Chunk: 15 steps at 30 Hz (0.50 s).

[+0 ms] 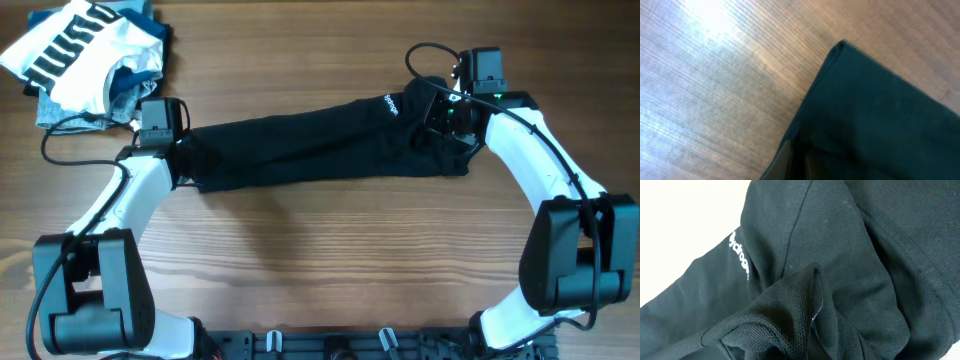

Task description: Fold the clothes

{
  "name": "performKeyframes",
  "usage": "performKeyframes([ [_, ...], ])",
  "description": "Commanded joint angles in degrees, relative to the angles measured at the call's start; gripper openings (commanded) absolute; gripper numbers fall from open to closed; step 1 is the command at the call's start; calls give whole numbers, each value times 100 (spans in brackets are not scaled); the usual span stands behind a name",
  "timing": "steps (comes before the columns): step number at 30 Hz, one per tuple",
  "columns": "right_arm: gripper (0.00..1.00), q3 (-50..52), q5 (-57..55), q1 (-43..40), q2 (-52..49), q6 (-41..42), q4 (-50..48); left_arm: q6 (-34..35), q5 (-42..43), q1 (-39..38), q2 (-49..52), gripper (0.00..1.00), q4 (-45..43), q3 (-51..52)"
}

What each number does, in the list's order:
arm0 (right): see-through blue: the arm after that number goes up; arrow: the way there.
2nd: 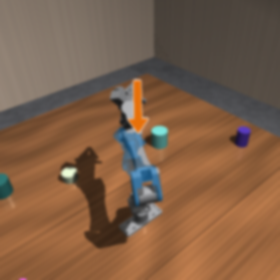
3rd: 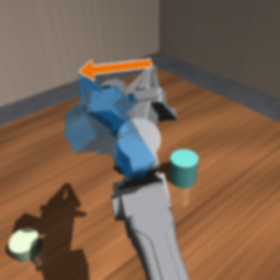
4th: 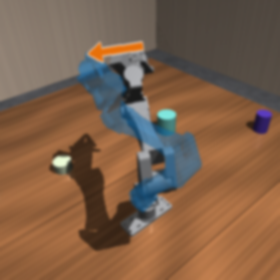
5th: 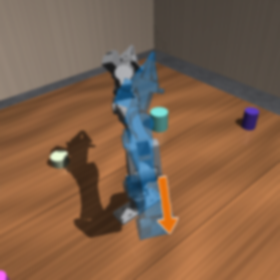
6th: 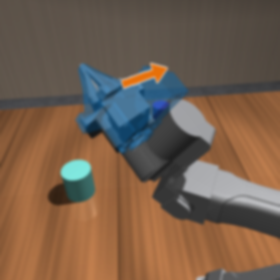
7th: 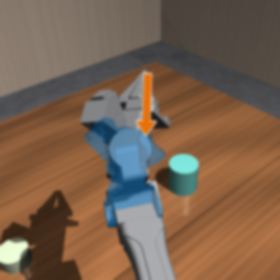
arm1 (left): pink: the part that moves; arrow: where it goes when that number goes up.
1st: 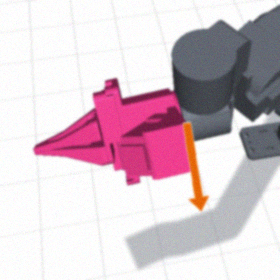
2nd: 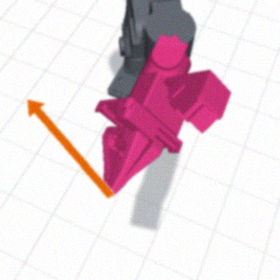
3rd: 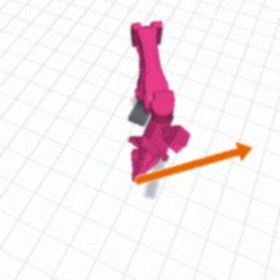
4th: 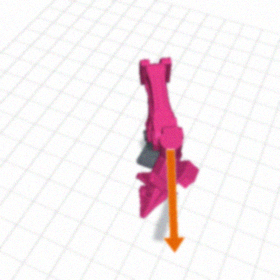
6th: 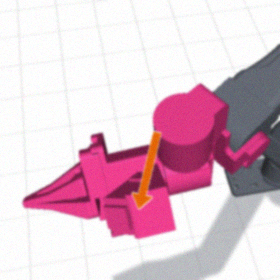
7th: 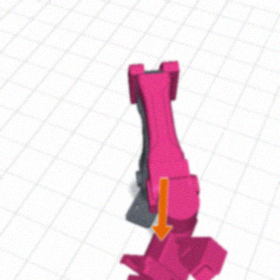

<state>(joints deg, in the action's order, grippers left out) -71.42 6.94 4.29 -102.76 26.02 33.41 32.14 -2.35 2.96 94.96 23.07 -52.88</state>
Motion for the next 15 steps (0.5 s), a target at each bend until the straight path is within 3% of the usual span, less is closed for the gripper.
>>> performKeyframes([
  [1, 56, -111, -278, -37, -87, -63, 7, -44, -184, -7, 42, 70, -234, -70],
  [2, 71, -111, -313, -42, -87, -59, 0, -46, -184, -4, 42, 91, -282, -72],
  [3, 78, -125, -310, -48, -85, -57, -9, -118, -181, 2, 39, 100, -341, -74],
  [7, 81, -800, -306, -68, -48, -310, 625, -728, 254, 85, -216, 100, 63, -457],
  [10, 82, -1432, -313, -63, -11, -863, 1331, -1676, 994, 186, -291, 100, 181, -573],
  [15, 82, -1510, -356, -61, -11, -1255, 1690, -2516, 1421, 232, 278, 100, 522, -573],
])
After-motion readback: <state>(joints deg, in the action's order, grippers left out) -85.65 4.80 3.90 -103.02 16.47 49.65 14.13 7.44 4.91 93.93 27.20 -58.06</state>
